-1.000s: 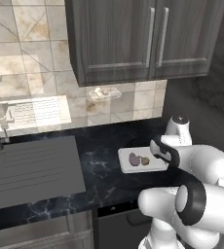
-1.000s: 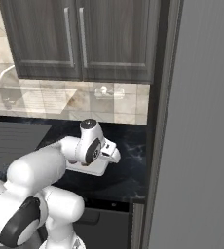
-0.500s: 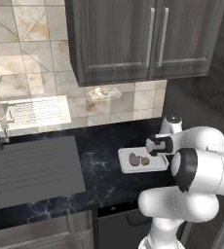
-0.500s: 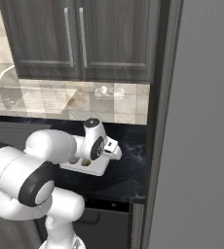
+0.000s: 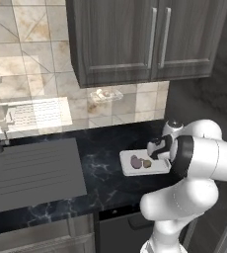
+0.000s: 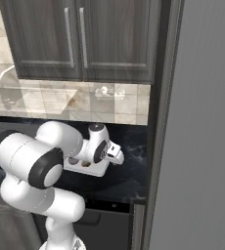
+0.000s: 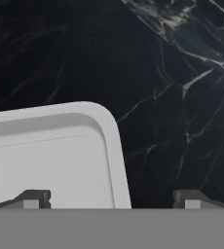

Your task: Take the garlic and eggplant out of the freezer and place them in the tupperware container on the counter. Then put the tupperware containing the vegetables back in the freezer.

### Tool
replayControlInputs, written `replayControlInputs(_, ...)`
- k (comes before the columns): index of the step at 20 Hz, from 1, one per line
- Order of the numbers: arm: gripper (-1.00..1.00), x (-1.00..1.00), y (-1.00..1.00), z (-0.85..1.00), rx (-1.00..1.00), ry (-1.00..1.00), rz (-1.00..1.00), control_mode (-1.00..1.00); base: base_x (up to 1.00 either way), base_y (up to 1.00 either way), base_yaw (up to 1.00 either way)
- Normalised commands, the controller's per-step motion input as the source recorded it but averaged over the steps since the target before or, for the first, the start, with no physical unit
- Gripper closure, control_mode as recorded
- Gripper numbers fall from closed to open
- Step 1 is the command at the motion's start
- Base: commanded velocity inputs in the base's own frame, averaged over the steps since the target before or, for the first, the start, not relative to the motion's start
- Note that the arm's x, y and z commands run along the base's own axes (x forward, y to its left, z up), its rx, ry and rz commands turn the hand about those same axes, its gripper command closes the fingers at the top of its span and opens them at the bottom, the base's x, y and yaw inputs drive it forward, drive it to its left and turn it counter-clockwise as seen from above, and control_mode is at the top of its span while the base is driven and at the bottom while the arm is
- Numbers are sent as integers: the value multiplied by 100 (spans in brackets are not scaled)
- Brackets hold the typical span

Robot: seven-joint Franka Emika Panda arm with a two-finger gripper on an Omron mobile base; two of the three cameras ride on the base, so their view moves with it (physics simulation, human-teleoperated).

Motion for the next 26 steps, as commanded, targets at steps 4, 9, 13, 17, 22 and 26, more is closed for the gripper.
replayControlInputs(4,-100,0,-9,-25,3,1,0,-100,0,0,0)
replayControlInputs(9,-100,0,-1,-22,2,1,0,-100,0,0,0)
replayControlInputs(13,-100,0,0,-17,0,1,0,-100,0,0,0)
replayControlInputs(17,100,4,2,-24,0,6,0,-100,0,0,0)
replayControlInputs(22,100,0,0,-23,0,3,0,-100,0,0,0)
replayControlInputs(26,100,-1,0,-11,0,0,0,-100,0,0,0)
